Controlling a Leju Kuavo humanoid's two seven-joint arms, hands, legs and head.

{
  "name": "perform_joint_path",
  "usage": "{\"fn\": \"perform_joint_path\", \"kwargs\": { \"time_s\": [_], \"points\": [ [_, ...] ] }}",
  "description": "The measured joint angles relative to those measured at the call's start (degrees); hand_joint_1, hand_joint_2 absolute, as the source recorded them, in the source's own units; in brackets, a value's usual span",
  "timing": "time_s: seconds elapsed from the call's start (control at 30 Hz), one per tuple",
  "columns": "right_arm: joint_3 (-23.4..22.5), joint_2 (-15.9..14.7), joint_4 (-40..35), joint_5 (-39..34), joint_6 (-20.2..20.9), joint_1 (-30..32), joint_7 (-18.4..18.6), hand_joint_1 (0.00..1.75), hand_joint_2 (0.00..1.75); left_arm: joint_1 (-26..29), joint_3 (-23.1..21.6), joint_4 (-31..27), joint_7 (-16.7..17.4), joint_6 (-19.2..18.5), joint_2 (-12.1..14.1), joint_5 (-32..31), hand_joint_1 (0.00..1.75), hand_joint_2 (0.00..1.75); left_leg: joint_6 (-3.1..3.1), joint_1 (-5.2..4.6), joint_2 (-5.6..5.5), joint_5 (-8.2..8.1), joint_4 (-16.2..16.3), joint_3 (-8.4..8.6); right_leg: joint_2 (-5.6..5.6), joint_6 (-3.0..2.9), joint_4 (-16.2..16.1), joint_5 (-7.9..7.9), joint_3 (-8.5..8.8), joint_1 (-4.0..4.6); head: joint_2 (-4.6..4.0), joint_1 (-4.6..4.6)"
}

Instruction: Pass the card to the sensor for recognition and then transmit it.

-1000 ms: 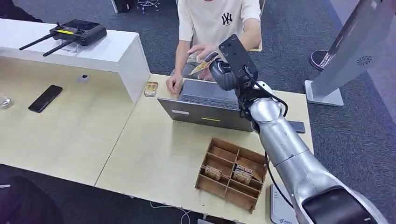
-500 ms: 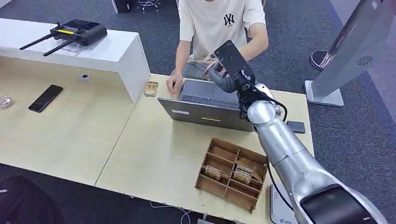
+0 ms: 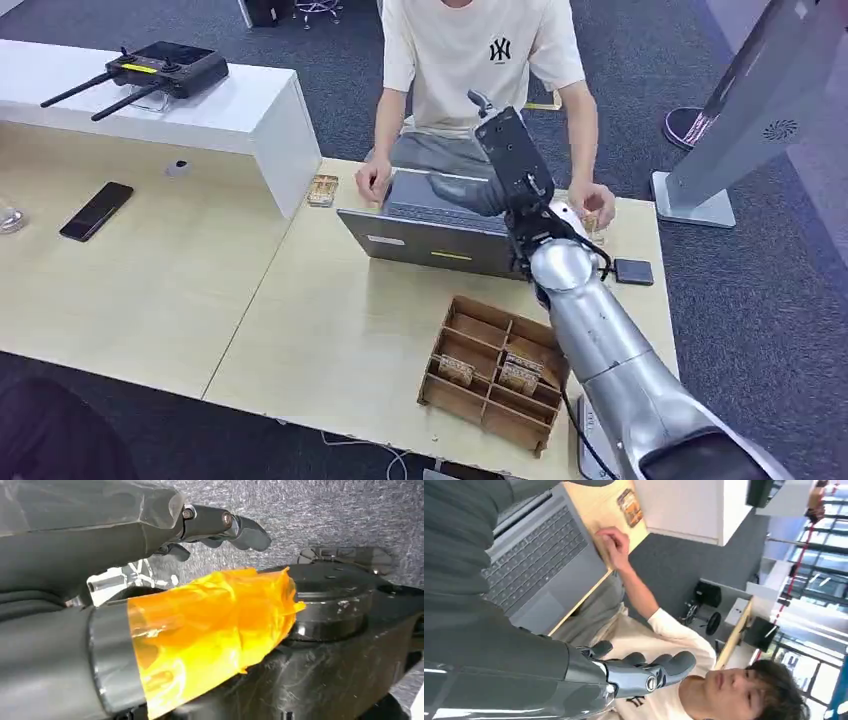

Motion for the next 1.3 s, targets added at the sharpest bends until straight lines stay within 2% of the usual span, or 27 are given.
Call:
{"fn": "perform_joint_path", "kwargs": {
  "time_s": [0.3,0.33,0.47,0.83,1.07,1.3],
  "points": [
    [-1.44,-3.95,-15.92,-3.12,2.27,12.17,-0.13,0.0,1.75,3.42,6.29,-1.55,2.25,-1.13,-4.56,-4.93,0.0,0.0,0.0,-0.01,0.0,-0.01,0.0,-0.03,0.0,0.0,-0.02,0.0,-0.04,0.0,0.0,-0.02],
    [-1.53,-4.39,-17.0,-3.28,2.34,13.21,-0.04,0.0,0.0,3.76,6.91,-1.57,2.45,-1.58,-5.11,-5.53,0.0,0.0,0.0,0.0,0.0,-0.01,0.0,-0.03,0.0,0.0,-0.02,0.0,-0.04,0.0,0.0,-0.02],
    [-1.79,-6.47,-21.31,-4.07,3.34,17.1,0.31,0.0,0.0,4.98,10.05,-1.62,3.39,-3.68,-7.44,-8.13,0.0,0.0,0.0,-0.01,0.0,-0.01,0.0,-0.03,-0.01,0.0,-0.02,0.0,-0.04,0.0,0.0,-0.02],
    [-2.99,-12.81,-31.23,-2.95,4.5,27.28,3.61,0.0,0.0,8.73,23.46,-1.62,6.6,-14.85,-16.92,-20.31,0.0,0.0,0.02,-0.02,-0.01,-0.05,0.0,-0.08,-0.01,0.01,-0.04,-0.01,-0.06,-0.01,0.0,-0.02],
    [-3.91,-15.28,-34.24,-1.79,4.55,30.65,5.23,0.0,0.0,9.99,35.92,-1.59,8.87,-27.22,-25.97,-33.16,0.0,0.0,0.04,-0.02,0.0,-0.06,0.0,-0.08,-0.01,0.01,-0.05,0.0,-0.06,-0.01,0.0,-0.04],
    [-5.16,-16.06,-36.3,-1.68,3.06,32.13,5.05,0.0,0.0,10.09,48.74,-1.59,8.7,-35.65,-34.82,-40.87,0.0,0.0,0.04,-0.02,0.02,-0.06,0.0,-0.07,0.01,0.01,-0.05,0.0,-0.06,-0.01,0.0,-0.02]
  ]
}}
